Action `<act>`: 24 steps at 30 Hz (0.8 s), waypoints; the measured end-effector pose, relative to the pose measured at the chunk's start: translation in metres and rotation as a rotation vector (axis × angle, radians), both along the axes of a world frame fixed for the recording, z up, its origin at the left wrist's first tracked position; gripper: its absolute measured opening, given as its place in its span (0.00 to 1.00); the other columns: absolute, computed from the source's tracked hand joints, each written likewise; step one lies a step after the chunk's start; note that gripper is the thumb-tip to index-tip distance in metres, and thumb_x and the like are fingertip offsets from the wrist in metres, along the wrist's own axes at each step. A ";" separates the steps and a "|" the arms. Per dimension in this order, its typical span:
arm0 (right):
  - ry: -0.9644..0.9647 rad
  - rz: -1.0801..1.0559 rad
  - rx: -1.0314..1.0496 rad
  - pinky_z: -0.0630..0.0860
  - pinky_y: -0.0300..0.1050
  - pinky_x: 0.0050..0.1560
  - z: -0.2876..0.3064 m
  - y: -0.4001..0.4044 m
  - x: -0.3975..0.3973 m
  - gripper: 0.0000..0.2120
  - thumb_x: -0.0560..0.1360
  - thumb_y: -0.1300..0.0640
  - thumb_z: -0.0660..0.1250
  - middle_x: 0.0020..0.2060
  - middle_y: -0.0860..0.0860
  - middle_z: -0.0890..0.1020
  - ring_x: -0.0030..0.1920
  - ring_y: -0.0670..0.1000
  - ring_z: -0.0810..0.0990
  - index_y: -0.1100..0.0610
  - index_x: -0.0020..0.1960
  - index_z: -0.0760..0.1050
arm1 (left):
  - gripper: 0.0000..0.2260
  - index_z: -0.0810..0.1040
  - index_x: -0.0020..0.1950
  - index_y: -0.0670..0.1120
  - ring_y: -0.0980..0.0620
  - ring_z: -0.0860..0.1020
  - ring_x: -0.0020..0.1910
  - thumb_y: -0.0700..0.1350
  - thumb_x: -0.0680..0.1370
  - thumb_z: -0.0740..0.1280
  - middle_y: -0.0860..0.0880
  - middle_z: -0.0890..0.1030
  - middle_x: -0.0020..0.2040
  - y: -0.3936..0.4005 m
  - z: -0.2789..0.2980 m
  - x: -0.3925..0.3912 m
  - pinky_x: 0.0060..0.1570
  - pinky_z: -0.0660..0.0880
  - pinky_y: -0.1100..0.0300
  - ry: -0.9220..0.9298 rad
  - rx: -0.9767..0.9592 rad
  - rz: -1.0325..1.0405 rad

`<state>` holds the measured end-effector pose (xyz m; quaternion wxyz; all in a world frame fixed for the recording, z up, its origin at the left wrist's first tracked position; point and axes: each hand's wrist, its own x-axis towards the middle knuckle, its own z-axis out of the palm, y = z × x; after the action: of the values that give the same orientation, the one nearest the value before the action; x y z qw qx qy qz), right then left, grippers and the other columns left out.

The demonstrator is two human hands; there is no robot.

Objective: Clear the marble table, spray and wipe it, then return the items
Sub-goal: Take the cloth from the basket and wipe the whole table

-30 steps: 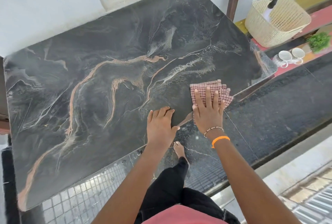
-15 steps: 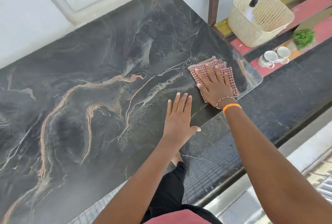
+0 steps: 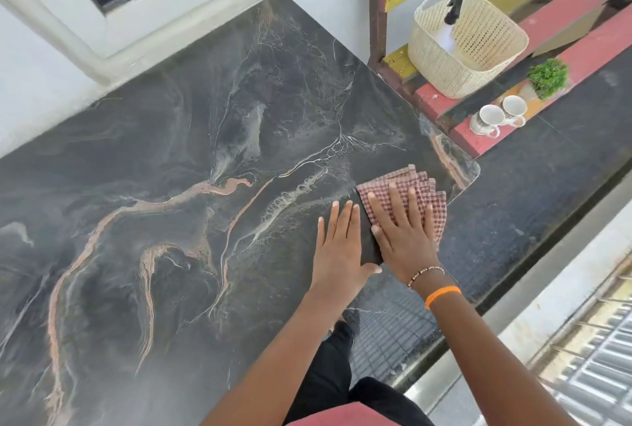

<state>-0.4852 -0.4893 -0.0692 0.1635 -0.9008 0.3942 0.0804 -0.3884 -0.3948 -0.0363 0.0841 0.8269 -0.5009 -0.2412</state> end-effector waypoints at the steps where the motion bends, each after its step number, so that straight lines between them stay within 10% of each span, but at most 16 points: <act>1: 0.003 0.053 -0.022 0.48 0.63 0.72 0.000 -0.004 0.006 0.28 0.75 0.42 0.37 0.76 0.53 0.55 0.75 0.61 0.52 0.44 0.75 0.52 | 0.45 0.40 0.76 0.43 0.48 0.36 0.76 0.56 0.73 0.67 0.48 0.42 0.78 -0.005 0.000 0.000 0.70 0.32 0.53 0.010 -0.013 0.006; 13: 0.002 0.017 -0.092 0.40 0.59 0.74 -0.006 -0.140 0.086 0.24 0.80 0.47 0.46 0.77 0.48 0.47 0.76 0.57 0.43 0.41 0.75 0.45 | 0.49 0.39 0.75 0.41 0.46 0.38 0.76 0.57 0.70 0.70 0.46 0.42 0.78 -0.041 -0.001 -0.007 0.71 0.34 0.52 0.009 0.001 -0.008; 24: -0.071 -0.240 -0.140 0.50 0.62 0.72 -0.006 -0.124 0.003 0.25 0.78 0.48 0.46 0.76 0.53 0.55 0.75 0.60 0.53 0.44 0.75 0.50 | 0.45 0.38 0.75 0.42 0.47 0.36 0.76 0.51 0.73 0.68 0.46 0.40 0.77 -0.054 0.005 -0.026 0.73 0.37 0.51 0.023 0.113 0.078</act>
<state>-0.4819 -0.6132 -0.0750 0.1227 -0.8586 0.4978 0.0005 -0.4141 -0.4485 -0.0314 0.0524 0.8464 -0.4528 -0.2754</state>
